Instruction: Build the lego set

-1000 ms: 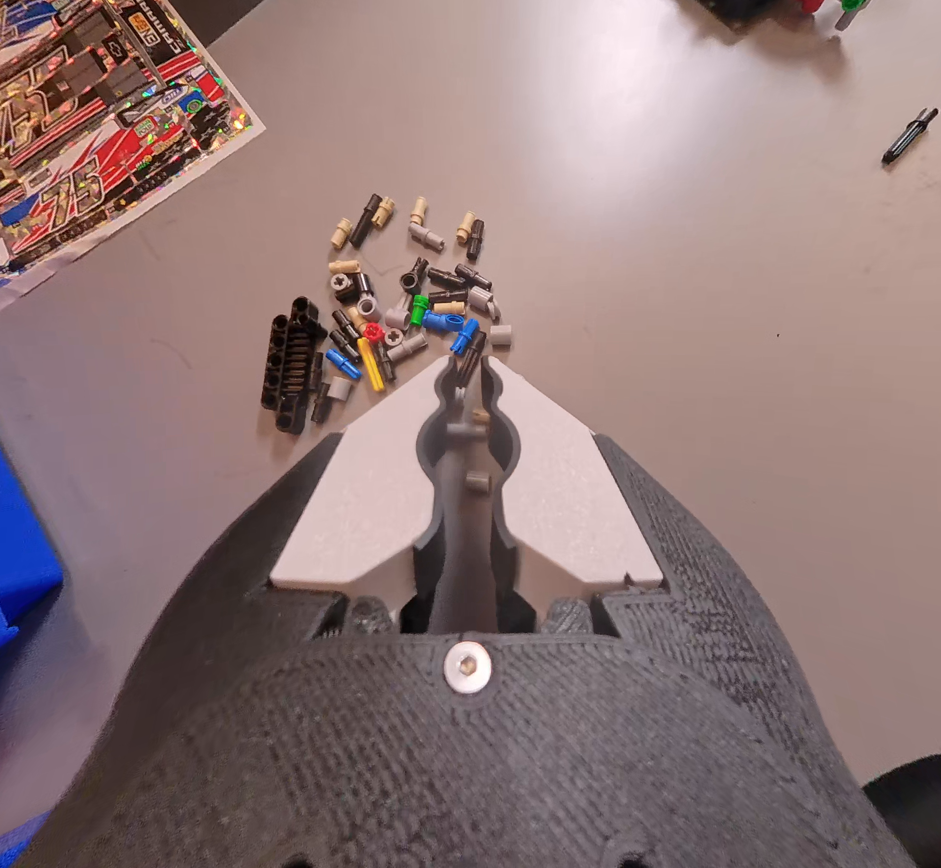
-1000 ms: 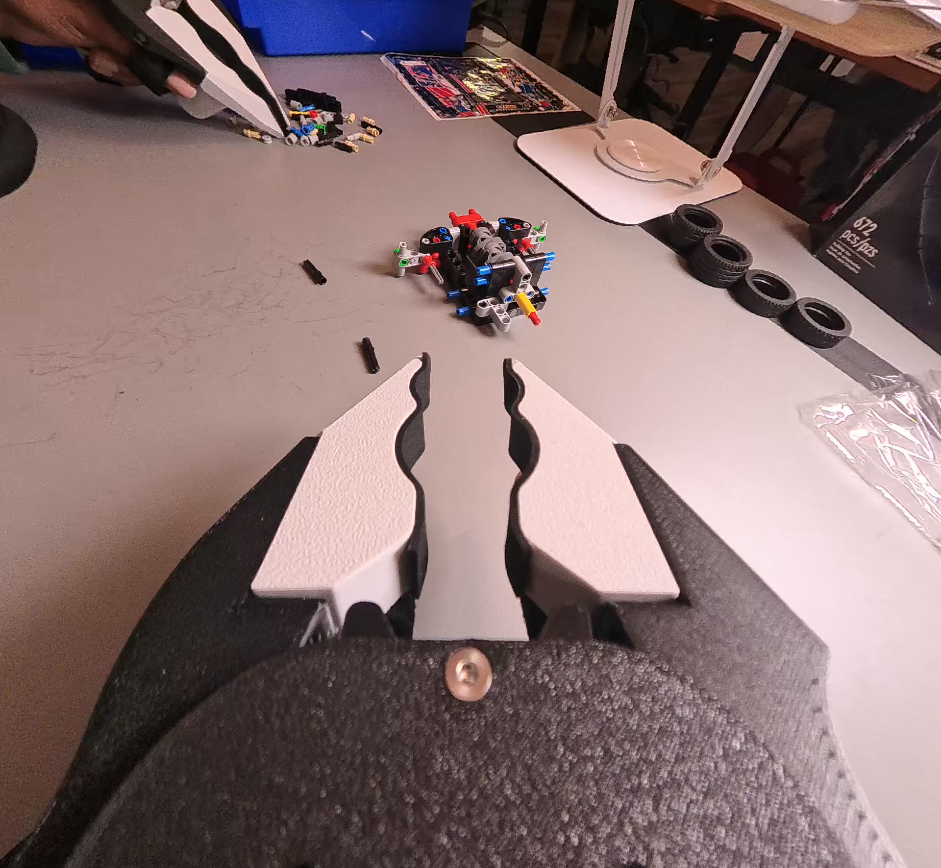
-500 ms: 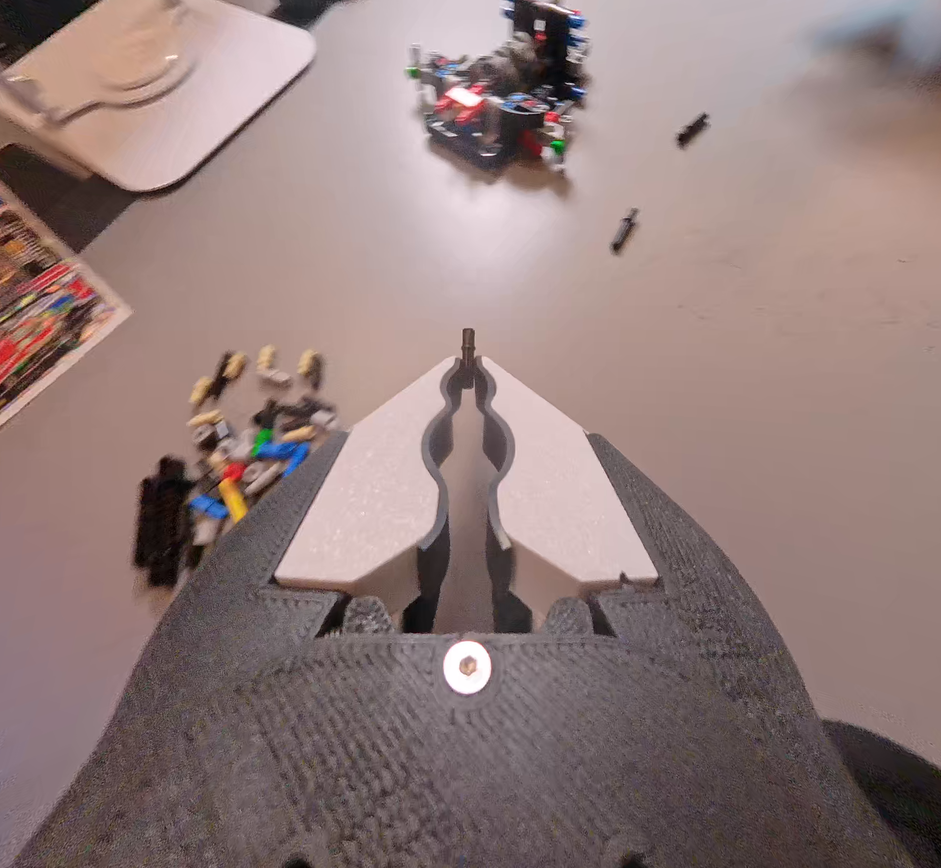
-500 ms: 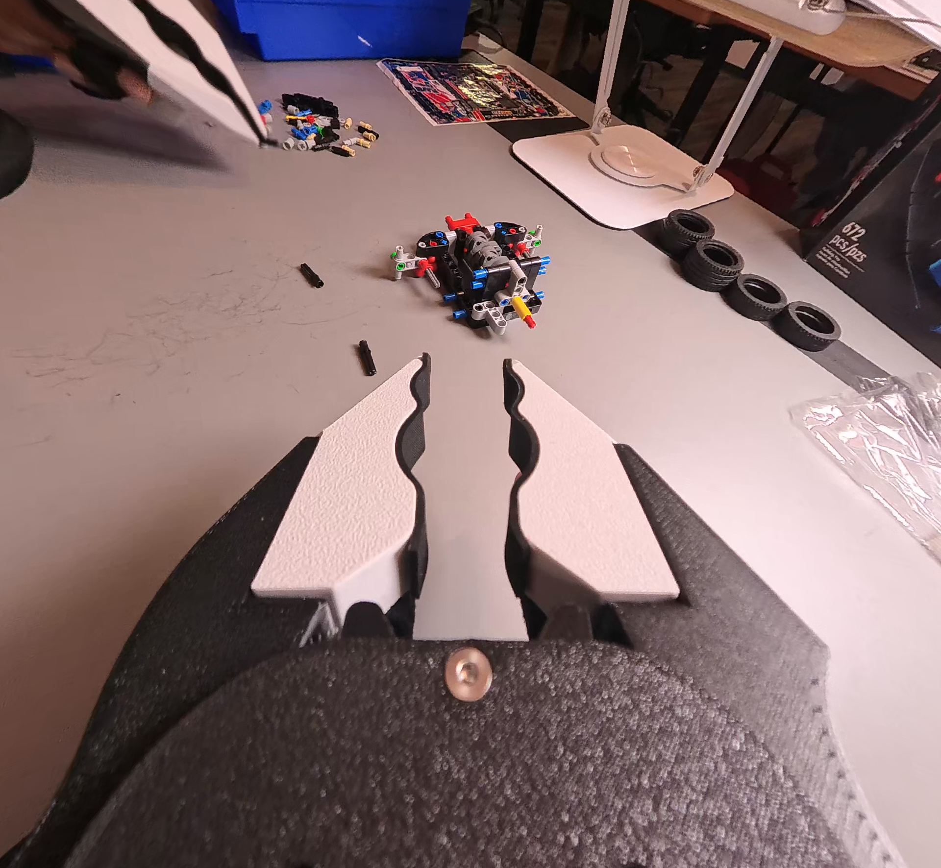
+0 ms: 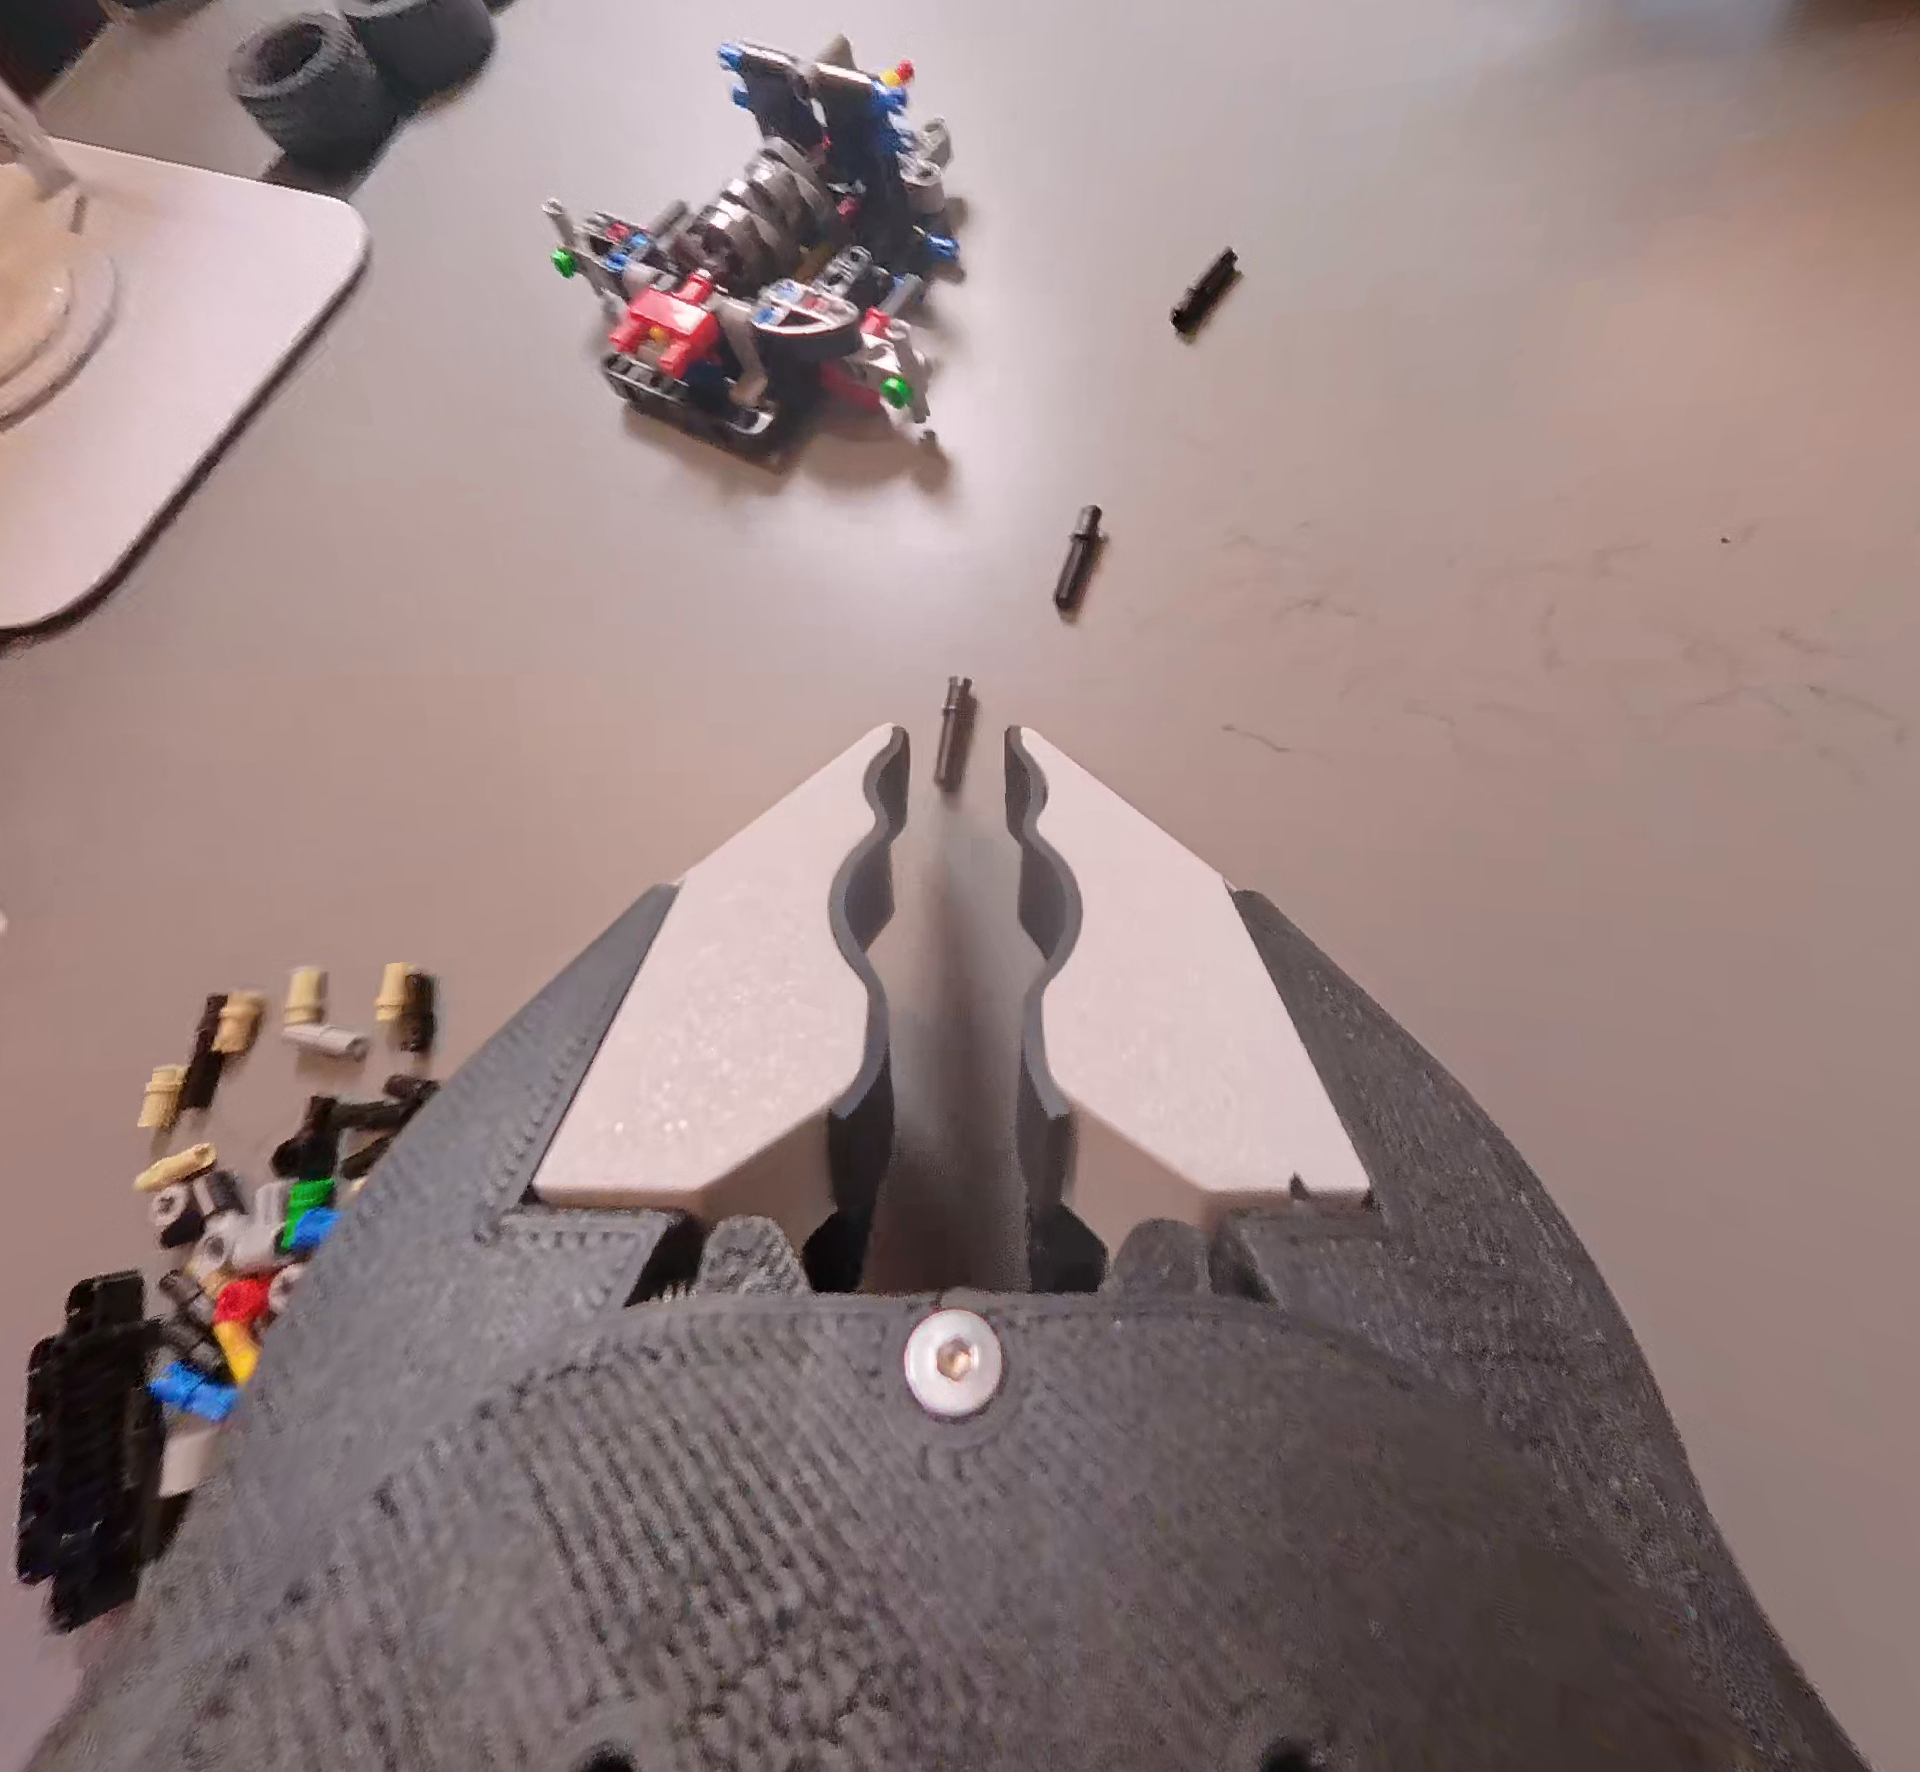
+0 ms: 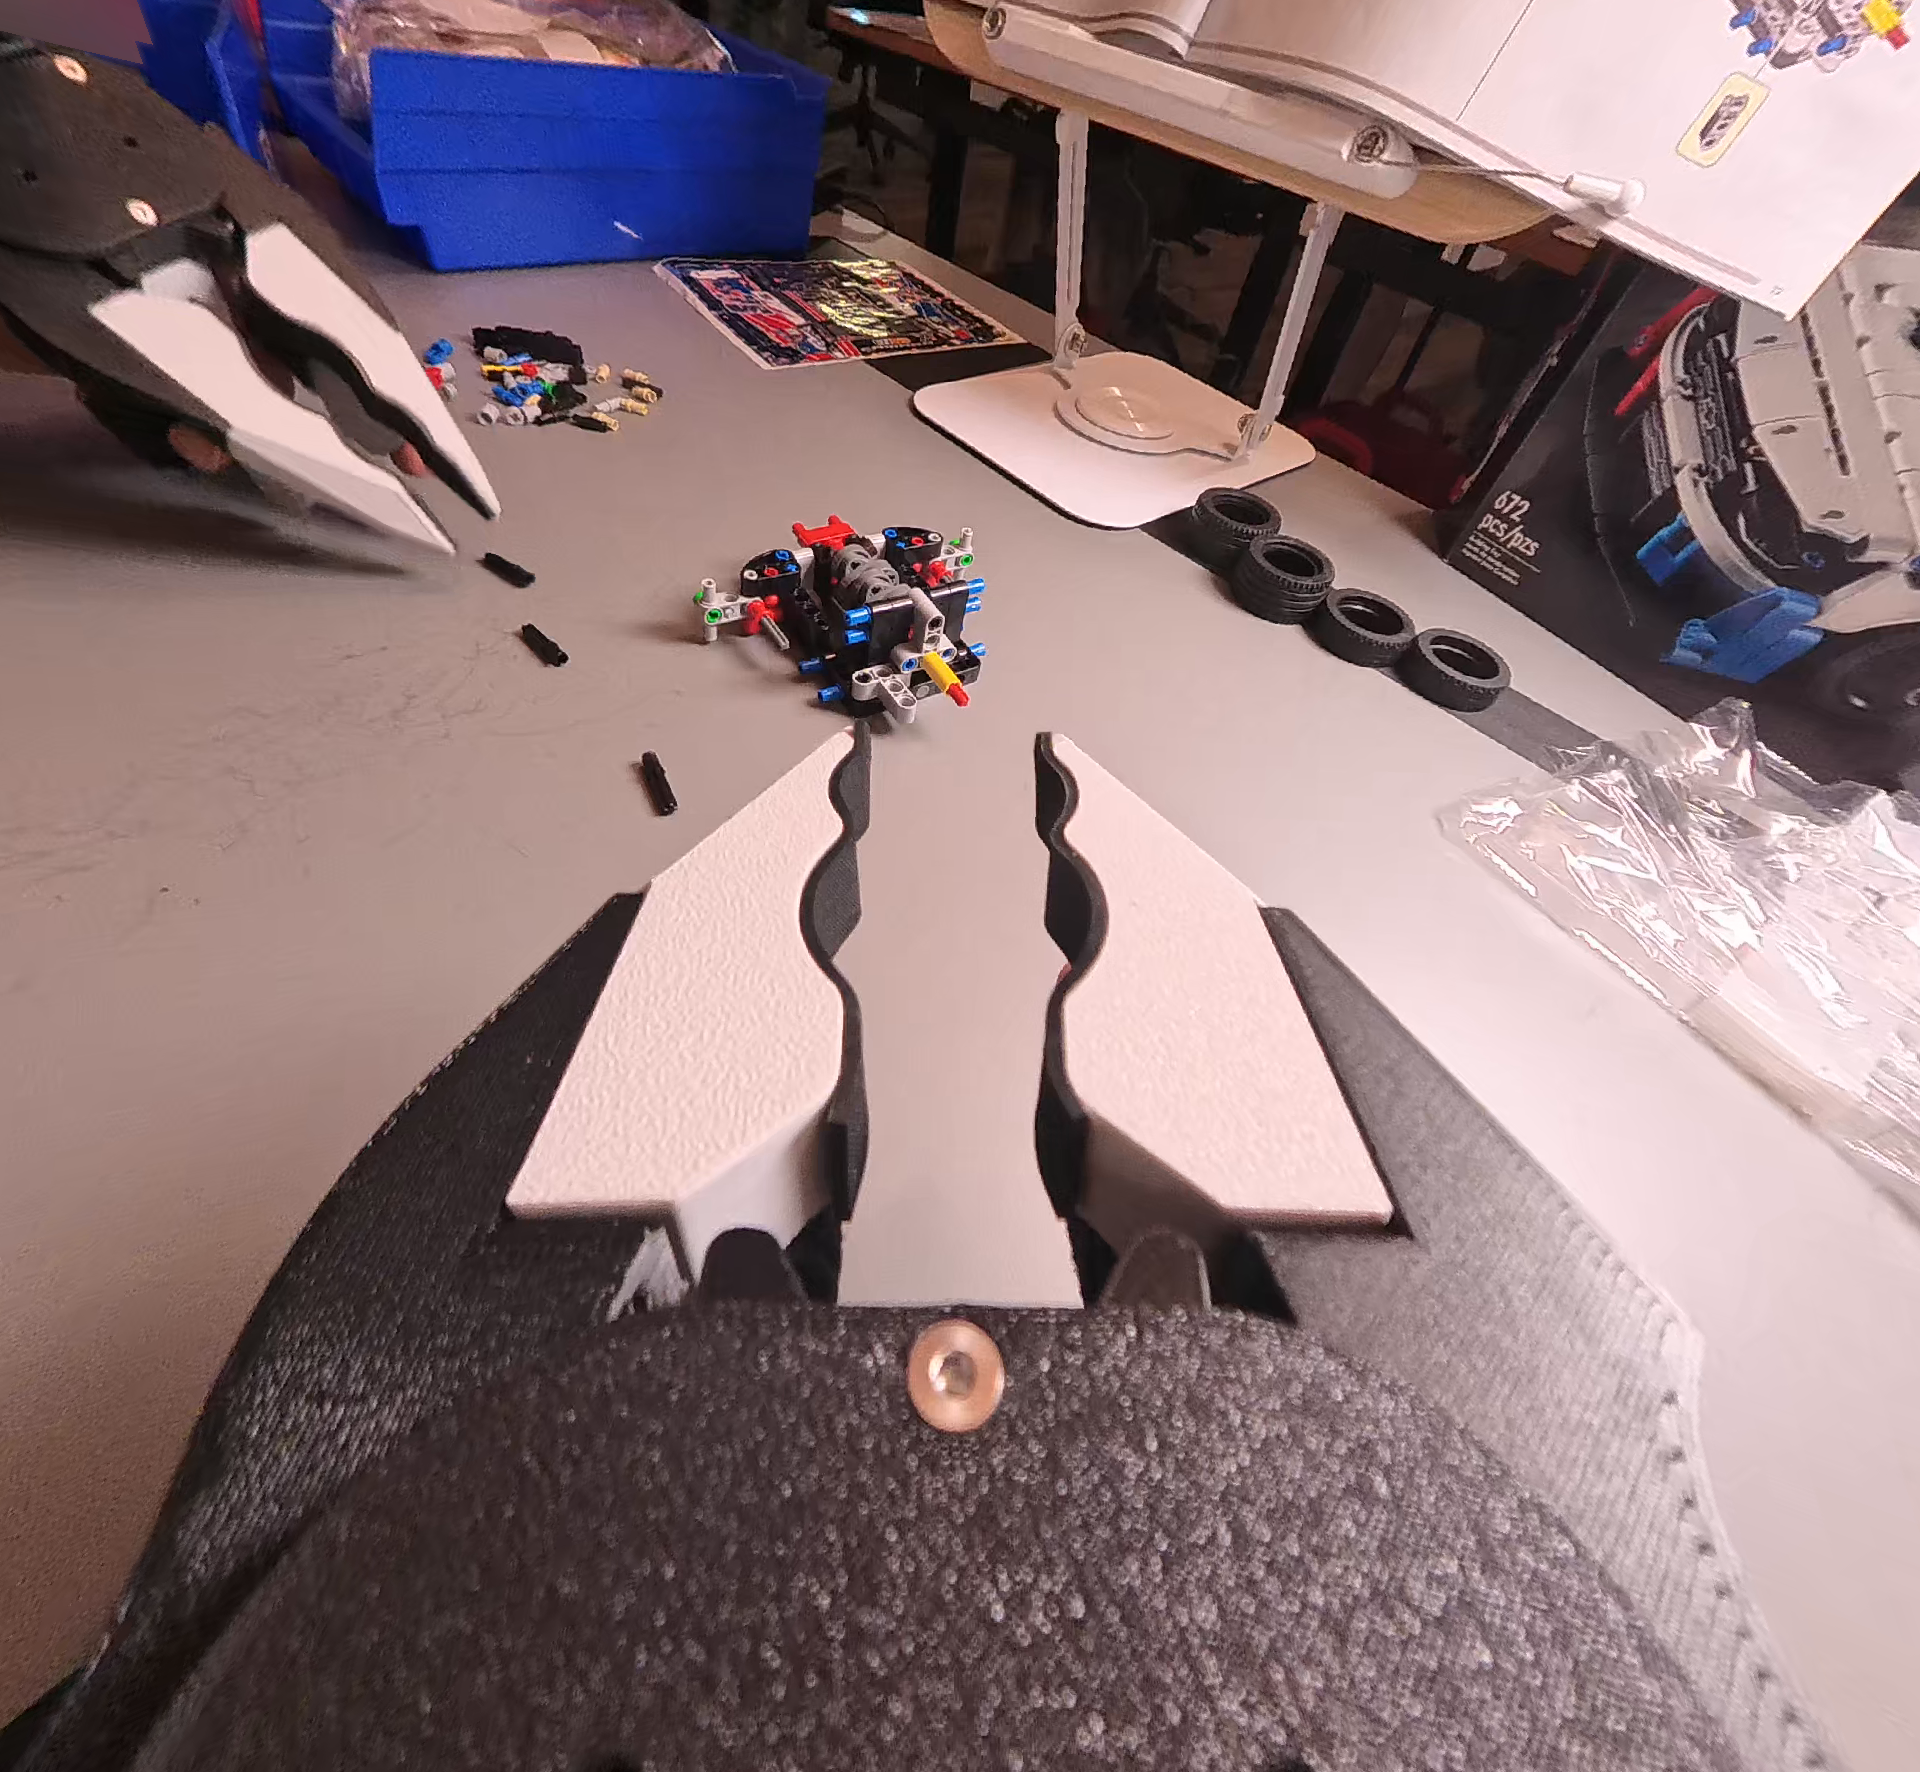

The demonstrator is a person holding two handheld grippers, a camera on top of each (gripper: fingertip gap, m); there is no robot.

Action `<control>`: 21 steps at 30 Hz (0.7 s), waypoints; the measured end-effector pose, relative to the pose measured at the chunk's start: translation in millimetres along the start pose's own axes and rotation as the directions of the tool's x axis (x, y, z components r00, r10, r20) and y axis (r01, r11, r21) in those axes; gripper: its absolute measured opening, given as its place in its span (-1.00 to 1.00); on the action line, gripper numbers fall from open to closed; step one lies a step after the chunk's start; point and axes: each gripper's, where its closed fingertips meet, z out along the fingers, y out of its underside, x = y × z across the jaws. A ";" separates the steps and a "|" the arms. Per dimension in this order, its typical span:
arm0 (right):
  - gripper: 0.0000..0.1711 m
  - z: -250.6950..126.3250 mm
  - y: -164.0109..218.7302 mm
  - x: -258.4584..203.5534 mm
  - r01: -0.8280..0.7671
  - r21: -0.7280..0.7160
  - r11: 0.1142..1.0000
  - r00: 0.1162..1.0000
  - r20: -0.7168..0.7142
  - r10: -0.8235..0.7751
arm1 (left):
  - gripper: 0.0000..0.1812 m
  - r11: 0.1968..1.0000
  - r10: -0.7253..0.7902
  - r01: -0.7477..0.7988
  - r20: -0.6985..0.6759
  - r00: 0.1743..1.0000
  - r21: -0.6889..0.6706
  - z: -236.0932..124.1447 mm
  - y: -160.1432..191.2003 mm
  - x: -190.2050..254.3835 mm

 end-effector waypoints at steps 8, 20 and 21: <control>-0.67 0.5 1.7 1.3 -0.014 0.001 1.000 1.000 0.001 0.014 | -0.86 0.942 -0.335 0.307 0.338 0.879 0.135 -78.6 33.9 -116.7; -0.67 2.7 4.2 0.1 -0.022 -0.009 1.000 1.000 0.001 0.022 | -0.93 0.968 -0.163 0.208 0.277 0.947 -0.143 -36.3 60.6 -164.9; -0.67 2.1 4.4 0.8 -0.024 -0.008 1.000 1.000 -0.002 0.024 | -0.93 0.965 -0.148 0.198 0.266 0.952 -0.172 -31.2 62.7 -165.0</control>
